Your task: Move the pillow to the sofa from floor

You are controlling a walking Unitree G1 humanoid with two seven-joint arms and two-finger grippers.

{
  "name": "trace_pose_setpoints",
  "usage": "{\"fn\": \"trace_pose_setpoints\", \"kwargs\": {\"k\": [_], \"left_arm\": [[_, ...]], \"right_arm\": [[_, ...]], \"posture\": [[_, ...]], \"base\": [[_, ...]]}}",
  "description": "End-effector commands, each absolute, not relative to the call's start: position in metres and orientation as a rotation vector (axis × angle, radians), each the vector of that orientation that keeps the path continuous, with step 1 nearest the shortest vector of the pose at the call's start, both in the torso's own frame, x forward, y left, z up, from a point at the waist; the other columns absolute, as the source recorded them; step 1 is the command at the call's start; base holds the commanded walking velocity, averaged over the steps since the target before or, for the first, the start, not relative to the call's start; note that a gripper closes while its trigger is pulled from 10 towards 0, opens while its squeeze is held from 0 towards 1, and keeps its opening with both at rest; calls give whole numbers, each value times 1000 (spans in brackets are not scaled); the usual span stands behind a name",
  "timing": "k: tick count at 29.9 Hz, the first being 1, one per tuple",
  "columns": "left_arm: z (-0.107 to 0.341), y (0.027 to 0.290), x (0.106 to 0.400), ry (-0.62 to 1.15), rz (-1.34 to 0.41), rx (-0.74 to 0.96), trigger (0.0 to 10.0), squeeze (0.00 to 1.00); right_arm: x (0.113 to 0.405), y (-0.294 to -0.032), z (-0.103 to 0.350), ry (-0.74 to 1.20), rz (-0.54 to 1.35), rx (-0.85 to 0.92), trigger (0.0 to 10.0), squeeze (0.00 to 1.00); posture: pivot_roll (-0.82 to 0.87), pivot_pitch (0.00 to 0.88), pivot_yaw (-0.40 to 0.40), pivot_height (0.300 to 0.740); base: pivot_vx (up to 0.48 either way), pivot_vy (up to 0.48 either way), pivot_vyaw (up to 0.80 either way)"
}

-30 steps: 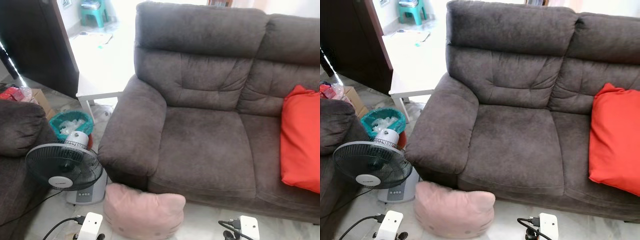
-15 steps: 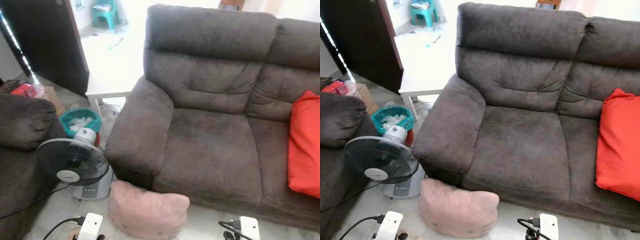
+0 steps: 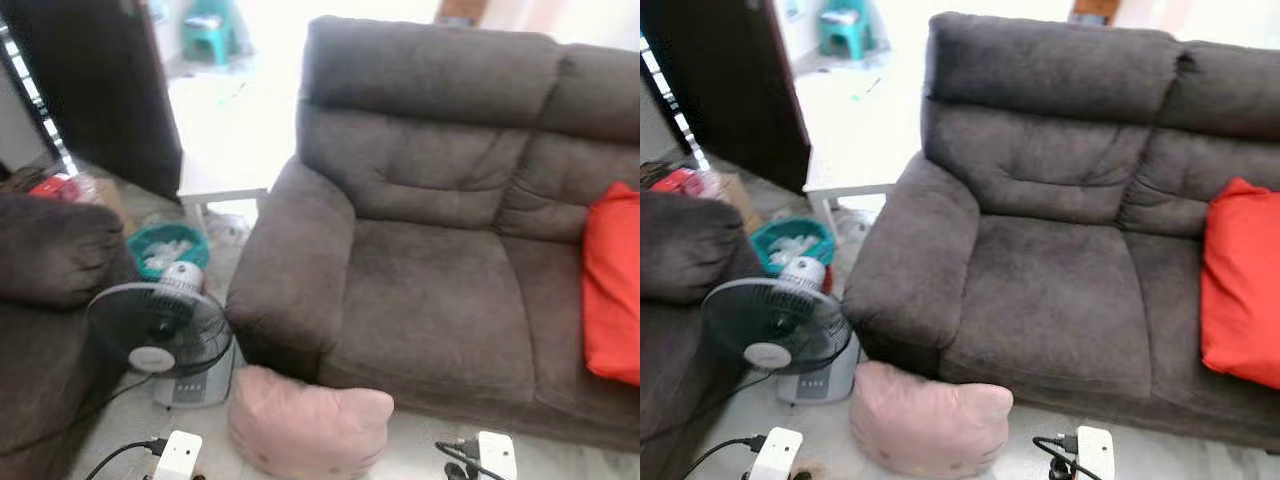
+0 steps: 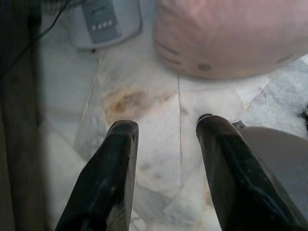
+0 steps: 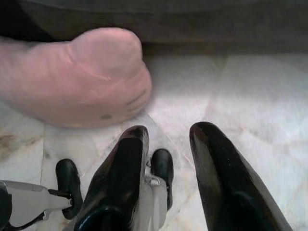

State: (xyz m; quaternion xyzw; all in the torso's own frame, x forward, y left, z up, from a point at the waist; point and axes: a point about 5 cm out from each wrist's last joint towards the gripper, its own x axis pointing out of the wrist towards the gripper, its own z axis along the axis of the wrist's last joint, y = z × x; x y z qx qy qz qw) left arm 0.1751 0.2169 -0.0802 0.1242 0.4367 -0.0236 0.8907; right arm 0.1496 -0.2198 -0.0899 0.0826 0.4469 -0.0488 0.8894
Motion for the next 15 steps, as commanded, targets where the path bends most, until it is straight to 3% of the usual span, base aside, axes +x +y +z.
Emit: {"fn": "trace_pose_setpoints", "kwargs": {"k": [1,12,15], "left_arm": [[-81,217,173,920,-61,269,10000,0],[-82,217,172,920,-60,271,10000,0],[-82,217,172,921,-57,269,10000,0]], "right_arm": [[151,-222,-89,926,-109,168,10000,0],[151,-222,-89,924,-108,168,10000,0],[151,-222,-89,925,-107,167,10000,0]], "posture": [[93,31,-51,740],[93,26,-50,740],[93,27,-50,740]], "base": [[0,259,0],[0,259,0],[0,0,0]]}}
